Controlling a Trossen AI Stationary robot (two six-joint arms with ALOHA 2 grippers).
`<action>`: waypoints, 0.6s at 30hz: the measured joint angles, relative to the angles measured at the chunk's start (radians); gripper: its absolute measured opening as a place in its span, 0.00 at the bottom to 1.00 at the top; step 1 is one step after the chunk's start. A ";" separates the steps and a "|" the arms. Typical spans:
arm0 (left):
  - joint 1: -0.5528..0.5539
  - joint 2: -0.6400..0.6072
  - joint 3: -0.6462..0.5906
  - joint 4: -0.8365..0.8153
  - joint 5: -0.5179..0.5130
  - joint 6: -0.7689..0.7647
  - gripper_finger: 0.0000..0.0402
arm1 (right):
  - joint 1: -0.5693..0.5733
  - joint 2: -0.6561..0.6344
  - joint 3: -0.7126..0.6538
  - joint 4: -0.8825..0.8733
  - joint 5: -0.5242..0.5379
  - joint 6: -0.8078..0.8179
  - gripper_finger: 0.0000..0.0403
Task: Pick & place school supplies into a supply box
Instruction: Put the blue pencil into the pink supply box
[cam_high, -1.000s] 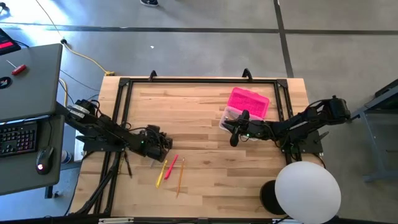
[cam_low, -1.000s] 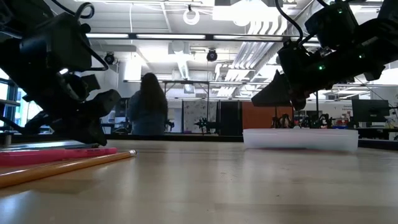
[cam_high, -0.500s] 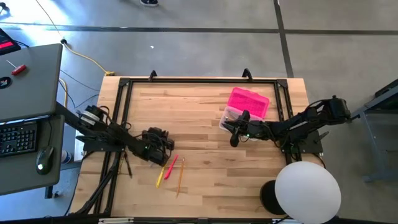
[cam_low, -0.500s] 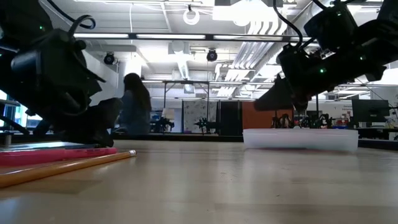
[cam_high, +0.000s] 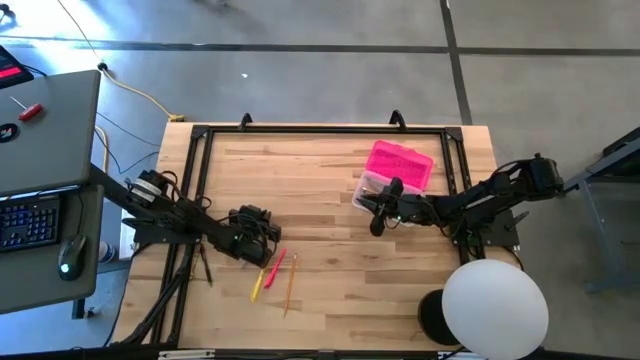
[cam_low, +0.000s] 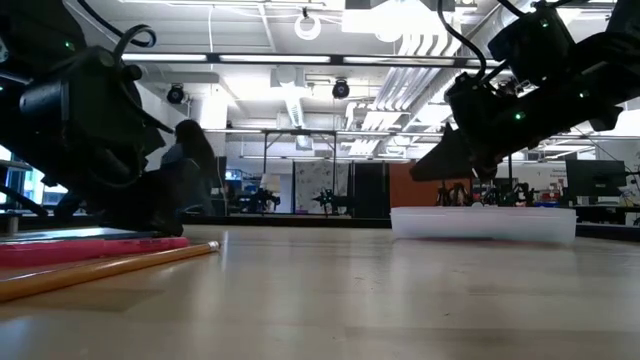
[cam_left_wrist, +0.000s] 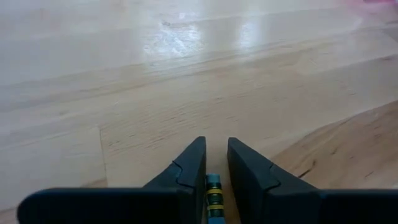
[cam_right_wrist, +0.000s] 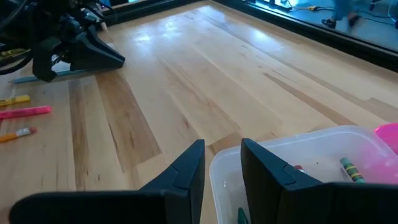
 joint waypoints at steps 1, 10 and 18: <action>0.000 0.000 0.000 0.004 -0.002 0.000 0.25 | 0.000 0.000 0.000 0.000 0.001 0.001 0.21; 0.083 -0.004 0.004 0.033 0.031 -0.003 0.14 | 0.000 0.000 0.000 0.000 0.001 0.001 0.21; 0.123 -0.002 0.003 0.113 0.029 0.042 0.04 | 0.000 0.000 0.000 0.000 0.000 0.001 0.21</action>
